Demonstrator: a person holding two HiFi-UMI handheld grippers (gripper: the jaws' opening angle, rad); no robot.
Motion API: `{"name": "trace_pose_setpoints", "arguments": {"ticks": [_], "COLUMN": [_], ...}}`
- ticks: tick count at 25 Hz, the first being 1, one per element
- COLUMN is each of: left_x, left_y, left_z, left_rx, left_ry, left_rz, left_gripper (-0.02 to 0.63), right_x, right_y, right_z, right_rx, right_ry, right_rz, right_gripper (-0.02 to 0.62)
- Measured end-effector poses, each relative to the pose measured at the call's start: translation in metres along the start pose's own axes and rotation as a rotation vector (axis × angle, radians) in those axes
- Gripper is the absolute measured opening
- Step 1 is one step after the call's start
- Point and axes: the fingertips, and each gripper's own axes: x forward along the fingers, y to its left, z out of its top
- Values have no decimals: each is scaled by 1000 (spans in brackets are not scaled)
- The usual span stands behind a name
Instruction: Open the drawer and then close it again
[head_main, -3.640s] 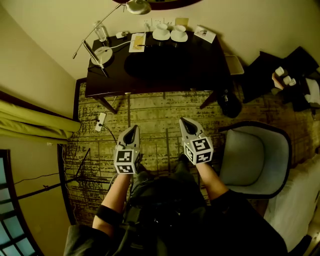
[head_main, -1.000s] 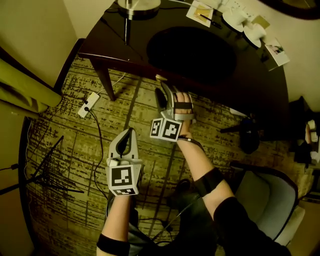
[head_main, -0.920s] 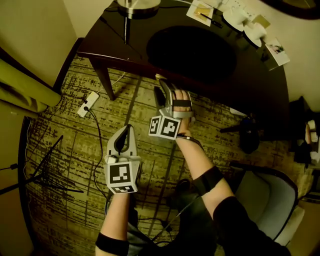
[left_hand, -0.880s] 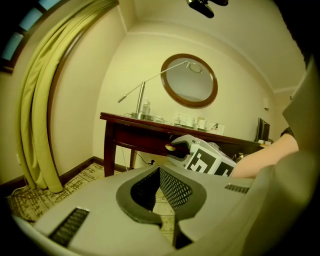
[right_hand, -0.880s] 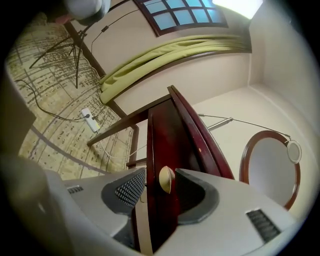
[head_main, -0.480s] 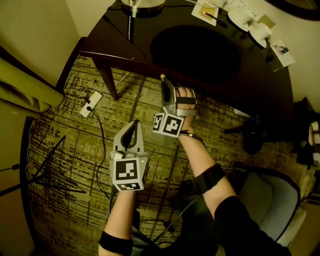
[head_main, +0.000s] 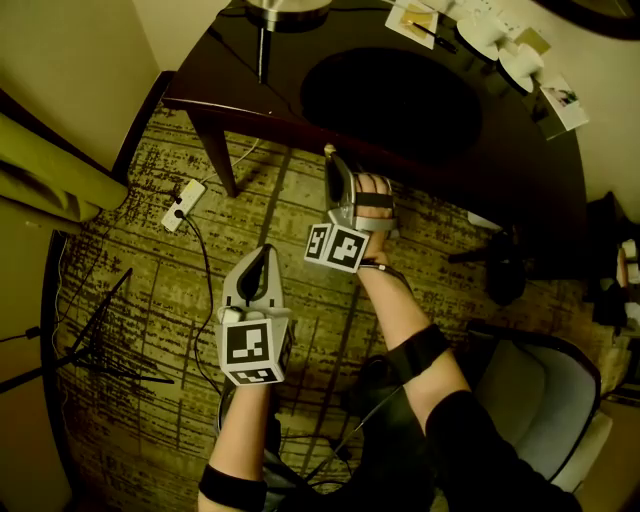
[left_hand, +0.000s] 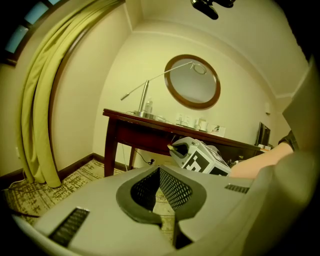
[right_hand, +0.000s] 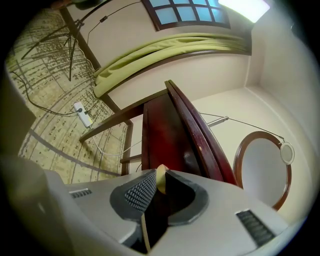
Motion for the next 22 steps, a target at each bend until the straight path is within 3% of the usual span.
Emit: {"name": "trace_pose_setpoints", "arguments": {"ticks": [14, 22], "left_x": [-56, -108], "left_y": [-12, -13], "left_z": [17, 32], "left_rx": [-65, -42], "left_ry": [11, 58], "left_rz": [28, 47], "left_gripper": [2, 2], "right_x": [-57, -118], "right_y": [23, 48], "right_z": [24, 48], "right_rx": [12, 37], "right_ry": [-11, -16], "right_rz": [75, 137], "right_gripper": [64, 67]}}
